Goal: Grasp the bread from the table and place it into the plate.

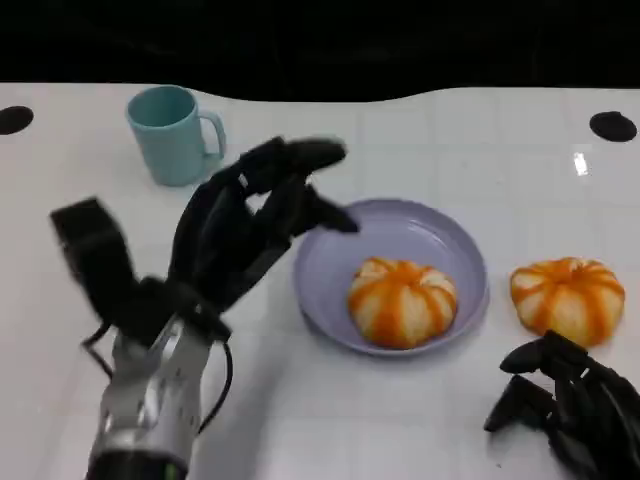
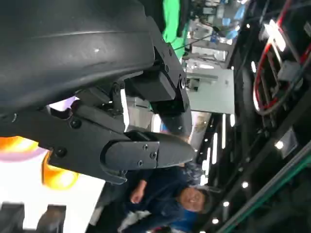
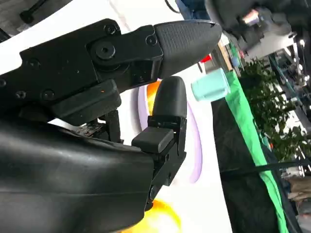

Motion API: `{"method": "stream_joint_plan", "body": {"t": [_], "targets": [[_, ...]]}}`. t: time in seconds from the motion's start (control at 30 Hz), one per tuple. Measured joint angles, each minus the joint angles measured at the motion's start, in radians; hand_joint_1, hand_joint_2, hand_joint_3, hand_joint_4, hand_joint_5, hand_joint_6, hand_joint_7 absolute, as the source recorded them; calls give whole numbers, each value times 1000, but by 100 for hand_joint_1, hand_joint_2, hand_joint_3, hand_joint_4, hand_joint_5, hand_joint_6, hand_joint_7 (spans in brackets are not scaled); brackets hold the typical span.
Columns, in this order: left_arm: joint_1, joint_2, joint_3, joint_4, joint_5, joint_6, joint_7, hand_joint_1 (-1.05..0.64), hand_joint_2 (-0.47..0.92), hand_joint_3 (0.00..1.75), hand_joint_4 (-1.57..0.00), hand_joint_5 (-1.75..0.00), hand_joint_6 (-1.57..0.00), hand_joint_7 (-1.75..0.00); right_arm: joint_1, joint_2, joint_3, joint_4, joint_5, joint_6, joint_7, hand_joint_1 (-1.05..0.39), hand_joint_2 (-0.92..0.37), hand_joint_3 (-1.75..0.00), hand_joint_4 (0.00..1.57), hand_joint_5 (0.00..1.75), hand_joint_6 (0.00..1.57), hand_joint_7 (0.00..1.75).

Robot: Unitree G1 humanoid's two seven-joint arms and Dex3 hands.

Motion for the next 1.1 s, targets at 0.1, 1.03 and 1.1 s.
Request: {"method": "stream_joint_plan", "body": {"t": [0.1,1.03,1.1], "targets": [[113,0,-2,-131,-48,124,24,-53,92,53,-76,-175,-50,-166,2,0,1,-1,0,0,3,-53,-92,-26,63,153,58,121],[561,31,-5,-549,-232,443,143,-48,92,47,-76,-175,-46,-175,8,7,2,-11,1,4,15,-54,-92,-24,66,152,60,122],[563,41,-5,-544,-231,442,130,-48,92,47,-76,-175,-45,-175,8,7,1,-11,1,5,15,-54,-92,-24,66,152,60,121]]}}
